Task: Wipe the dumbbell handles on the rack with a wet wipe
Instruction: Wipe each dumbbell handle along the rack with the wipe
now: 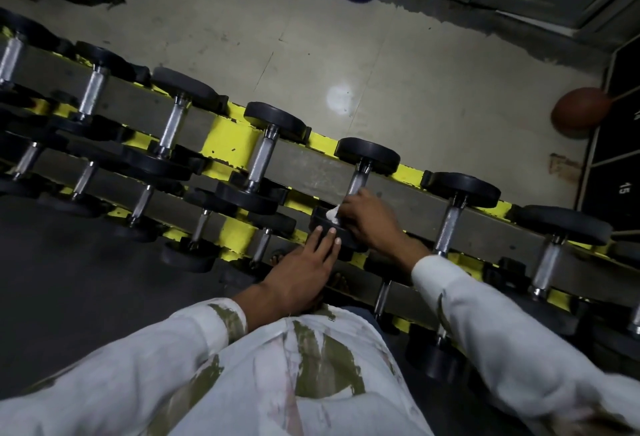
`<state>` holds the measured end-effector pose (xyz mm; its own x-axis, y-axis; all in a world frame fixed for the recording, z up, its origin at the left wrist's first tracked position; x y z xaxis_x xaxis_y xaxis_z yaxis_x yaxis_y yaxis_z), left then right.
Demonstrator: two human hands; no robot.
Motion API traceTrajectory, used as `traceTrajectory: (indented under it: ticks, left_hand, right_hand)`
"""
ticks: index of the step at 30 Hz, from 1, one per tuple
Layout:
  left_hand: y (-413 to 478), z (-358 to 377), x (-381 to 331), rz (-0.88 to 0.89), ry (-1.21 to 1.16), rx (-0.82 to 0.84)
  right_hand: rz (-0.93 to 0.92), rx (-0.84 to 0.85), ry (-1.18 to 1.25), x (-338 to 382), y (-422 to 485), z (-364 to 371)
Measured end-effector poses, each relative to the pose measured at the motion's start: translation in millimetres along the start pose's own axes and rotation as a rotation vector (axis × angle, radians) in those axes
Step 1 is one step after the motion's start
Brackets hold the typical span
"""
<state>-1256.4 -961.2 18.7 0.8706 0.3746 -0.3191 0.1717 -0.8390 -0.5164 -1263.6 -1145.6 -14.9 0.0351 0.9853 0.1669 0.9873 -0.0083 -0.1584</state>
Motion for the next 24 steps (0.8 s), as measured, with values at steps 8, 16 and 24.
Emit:
traceTrajectory:
  ticks: [8,16,24]
  left_hand:
    - [-1.2,4.2,0.6,-0.016,-0.016,-0.014]
    - [0.9,8.1,1.8,-0.041,-0.068,-0.018]
    - [1.7,10.5,-4.1,-0.051,-0.036,-0.016]
  right_hand:
    - [-0.113,0.870,-0.447,19.9,83.5,4.4]
    - [-0.272,0.428,-0.383,15.8,60.2,-18.5]
    - [0.326,0.118,0.171,-18.6,-18.5,25.8]
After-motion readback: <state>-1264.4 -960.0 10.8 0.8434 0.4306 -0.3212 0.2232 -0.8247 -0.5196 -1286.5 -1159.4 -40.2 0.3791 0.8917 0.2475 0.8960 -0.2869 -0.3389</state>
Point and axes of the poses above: each hand's wrist, its own y-axis towards the middle knuckle, its own z-axis out of the palm, x = y × z, the point moved 3 cm from there along y, towards the middle knuckle, and after that the axes turned 11 degrees about -y, right-handed, at the moved point
